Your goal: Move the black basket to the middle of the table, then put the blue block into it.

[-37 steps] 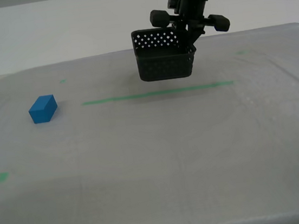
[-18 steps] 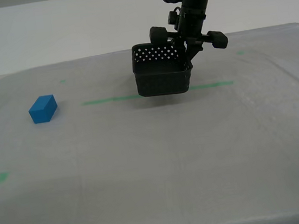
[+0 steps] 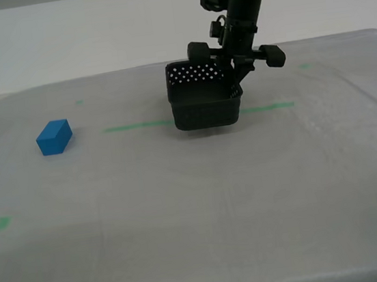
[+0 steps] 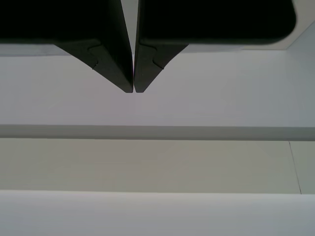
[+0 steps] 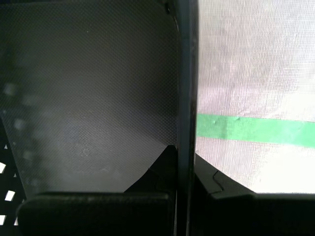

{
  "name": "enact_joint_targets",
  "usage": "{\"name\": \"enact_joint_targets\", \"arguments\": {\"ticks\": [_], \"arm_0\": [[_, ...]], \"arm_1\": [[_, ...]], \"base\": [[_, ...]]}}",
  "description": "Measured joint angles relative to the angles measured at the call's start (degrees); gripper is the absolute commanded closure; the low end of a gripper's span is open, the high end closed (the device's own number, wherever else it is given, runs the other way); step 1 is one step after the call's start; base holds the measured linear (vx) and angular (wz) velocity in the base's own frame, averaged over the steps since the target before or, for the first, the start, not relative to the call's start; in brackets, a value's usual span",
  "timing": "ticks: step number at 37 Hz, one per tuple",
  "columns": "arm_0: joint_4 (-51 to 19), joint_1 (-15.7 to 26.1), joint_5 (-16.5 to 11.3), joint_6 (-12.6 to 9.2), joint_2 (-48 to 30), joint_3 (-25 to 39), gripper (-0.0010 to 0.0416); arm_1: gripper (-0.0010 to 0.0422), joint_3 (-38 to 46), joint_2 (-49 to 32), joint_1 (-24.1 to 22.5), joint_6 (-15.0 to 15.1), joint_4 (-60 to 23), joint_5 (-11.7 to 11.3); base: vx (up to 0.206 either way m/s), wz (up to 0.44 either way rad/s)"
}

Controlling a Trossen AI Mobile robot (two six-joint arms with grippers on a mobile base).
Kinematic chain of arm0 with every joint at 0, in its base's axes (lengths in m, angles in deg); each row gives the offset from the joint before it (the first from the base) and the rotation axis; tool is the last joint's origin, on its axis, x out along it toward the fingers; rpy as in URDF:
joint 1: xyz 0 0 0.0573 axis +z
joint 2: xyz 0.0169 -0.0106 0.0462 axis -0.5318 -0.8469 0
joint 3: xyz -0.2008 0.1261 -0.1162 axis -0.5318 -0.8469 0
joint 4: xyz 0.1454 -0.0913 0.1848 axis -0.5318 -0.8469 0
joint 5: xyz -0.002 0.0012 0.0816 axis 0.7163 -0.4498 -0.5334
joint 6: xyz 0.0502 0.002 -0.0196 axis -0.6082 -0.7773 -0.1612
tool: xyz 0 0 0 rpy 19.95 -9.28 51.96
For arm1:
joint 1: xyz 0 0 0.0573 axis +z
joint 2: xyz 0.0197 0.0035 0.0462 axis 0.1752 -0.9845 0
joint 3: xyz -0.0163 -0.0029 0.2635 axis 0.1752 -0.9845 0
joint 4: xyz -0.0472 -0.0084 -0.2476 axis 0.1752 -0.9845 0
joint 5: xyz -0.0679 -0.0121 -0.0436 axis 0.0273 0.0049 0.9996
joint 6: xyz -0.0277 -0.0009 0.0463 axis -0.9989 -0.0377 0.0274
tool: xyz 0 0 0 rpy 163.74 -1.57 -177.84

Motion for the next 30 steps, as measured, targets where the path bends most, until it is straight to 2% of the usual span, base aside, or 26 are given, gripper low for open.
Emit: {"name": "enact_joint_targets", "arguments": {"ticks": [11,30], "arm_0": [[3.32,0.00,-0.02,-0.61,0.04,-3.08,0.0406],[5.16,-0.02,1.29,-0.55,0.00,-4.22,0.0406]], "arm_1": [[0.0412,0.00,0.00,0.00,0.00,0.00,0.00],[0.0412,0.00,0.00,0.00,0.00,0.00,0.00]], "base": [[0.000,0.000],[0.000,0.000]]}}
